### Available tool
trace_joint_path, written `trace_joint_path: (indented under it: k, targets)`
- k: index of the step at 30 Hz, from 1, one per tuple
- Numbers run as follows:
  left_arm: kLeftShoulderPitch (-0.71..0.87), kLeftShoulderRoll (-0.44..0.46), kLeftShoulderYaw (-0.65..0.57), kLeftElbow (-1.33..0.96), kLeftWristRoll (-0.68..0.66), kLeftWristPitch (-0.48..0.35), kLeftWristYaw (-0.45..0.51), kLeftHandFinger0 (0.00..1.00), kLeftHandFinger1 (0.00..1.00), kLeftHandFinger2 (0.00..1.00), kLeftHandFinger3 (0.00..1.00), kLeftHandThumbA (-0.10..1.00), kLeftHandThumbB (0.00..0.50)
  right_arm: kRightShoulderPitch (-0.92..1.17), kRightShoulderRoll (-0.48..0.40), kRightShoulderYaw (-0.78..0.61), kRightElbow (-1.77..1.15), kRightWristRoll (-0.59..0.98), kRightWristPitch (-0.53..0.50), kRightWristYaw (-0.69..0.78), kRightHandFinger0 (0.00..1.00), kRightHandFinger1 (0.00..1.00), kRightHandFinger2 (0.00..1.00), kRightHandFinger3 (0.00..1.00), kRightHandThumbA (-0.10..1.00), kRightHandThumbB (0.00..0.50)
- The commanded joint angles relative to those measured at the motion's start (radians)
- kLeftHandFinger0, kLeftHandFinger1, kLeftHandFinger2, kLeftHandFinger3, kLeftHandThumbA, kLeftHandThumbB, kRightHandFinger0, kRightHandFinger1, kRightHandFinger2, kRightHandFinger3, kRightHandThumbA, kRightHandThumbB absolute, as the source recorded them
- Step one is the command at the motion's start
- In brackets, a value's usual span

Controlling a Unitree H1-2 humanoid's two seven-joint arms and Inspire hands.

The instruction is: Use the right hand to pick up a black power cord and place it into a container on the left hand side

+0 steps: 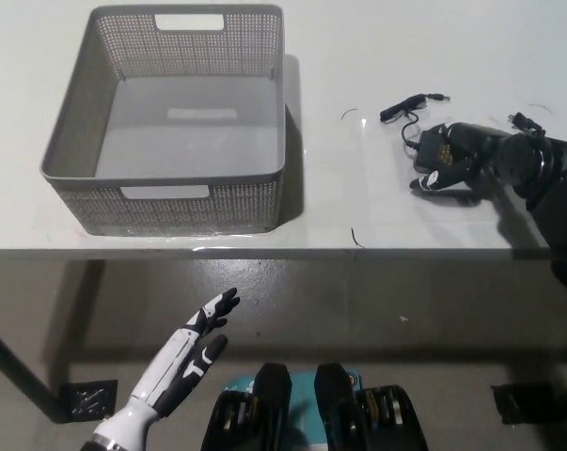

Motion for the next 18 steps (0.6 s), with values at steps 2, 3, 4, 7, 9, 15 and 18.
trace_joint_path:
  k: [2, 3, 4, 7, 9, 15, 18]
  targets:
    - [-0.026, 0.005, 0.005, -0.011, -0.012, -0.031, -0.004, 1.0, 1.0, 1.0, 1.0, 1.0, 0.32, -0.014, 0.021, -0.038, 0.035, 0.037, -0.042, -0.057, 1.0, 1.0, 1.0, 1.0, 0.68, 0.429]
    - [-0.026, 0.006, 0.005, -0.013, -0.012, -0.031, -0.005, 1.0, 1.0, 1.0, 1.0, 1.0, 0.318, -0.007, 0.024, -0.062, 0.04, 0.05, -0.05, -0.117, 1.0, 1.0, 0.98, 0.95, 0.52, 0.318]
    - [-0.026, 0.007, 0.005, -0.012, -0.013, -0.033, -0.006, 1.0, 1.0, 1.0, 1.0, 1.0, 0.317, -0.004, 0.026, -0.073, 0.042, 0.055, -0.056, -0.142, 0.9, 0.94, 0.93, 0.87, 0.46, 0.328]
    - [-0.036, 0.006, 0.007, -0.01, -0.014, -0.032, -0.005, 1.0, 1.0, 1.0, 1.0, 1.0, 0.314, 0.019, 0.027, -0.109, 0.04, 0.051, -0.15, -0.368, 0.0, 0.29, 0.62, 0.57, -0.1, 0.17]
    - [-0.043, 0.005, 0.01, -0.004, -0.018, -0.034, -0.003, 1.0, 1.0, 1.0, 1.0, 1.0, 0.315, 0.015, 0.025, -0.124, 0.037, 0.057, -0.177, -0.402, 0.04, 0.48, 0.81, 0.86, -0.1, 0.124]
    - [-0.049, 0.008, 0.014, -0.003, -0.018, -0.031, -0.003, 1.0, 1.0, 1.0, 1.0, 1.0, 0.311, 0.003, 0.026, -0.139, 0.038, 0.051, -0.219, -0.464, 0.25, 0.66, 0.9, 0.96, -0.1, 0.121]
    - [-0.05, 0.009, 0.014, 0.0, -0.011, -0.032, 0.0, 1.0, 1.0, 1.0, 1.0, 1.0, 0.313, 0.003, 0.027, -0.15, 0.038, 0.054, -0.235, -0.484, 0.22, 0.63, 0.89, 0.95, -0.1, 0.128]
